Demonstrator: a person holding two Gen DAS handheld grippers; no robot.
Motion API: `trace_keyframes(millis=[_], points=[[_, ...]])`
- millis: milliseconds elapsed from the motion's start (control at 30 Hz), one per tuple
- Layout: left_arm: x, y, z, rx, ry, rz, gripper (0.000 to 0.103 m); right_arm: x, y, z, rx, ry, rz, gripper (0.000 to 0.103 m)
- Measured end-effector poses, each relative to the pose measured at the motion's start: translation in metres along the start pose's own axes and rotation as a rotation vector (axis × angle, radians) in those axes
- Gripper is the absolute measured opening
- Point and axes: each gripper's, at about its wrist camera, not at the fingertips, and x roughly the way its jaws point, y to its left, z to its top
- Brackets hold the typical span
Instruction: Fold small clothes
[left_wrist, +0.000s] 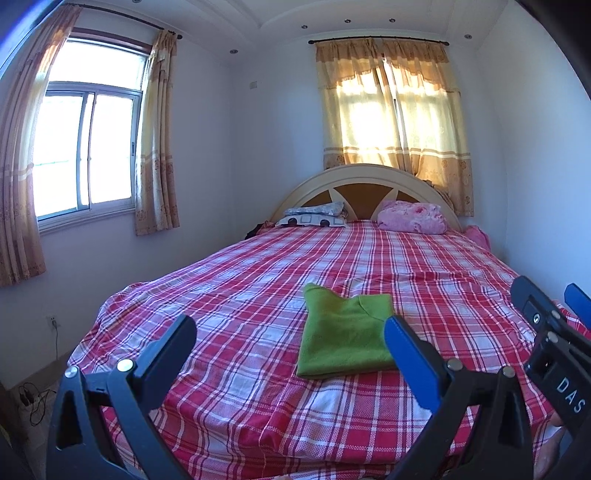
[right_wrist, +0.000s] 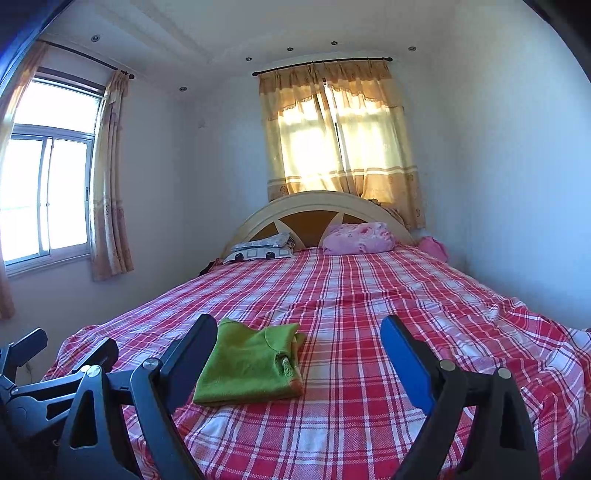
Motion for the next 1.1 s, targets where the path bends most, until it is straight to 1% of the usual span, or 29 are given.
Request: trace_keyframes(millis=[1100], points=[[0.0046,0.0019,-0.0002,0.011,0.013,0.003,0.103,0.0003,-0.0011,-0.0012,-0.001,-0.002,-0.005,0.091]])
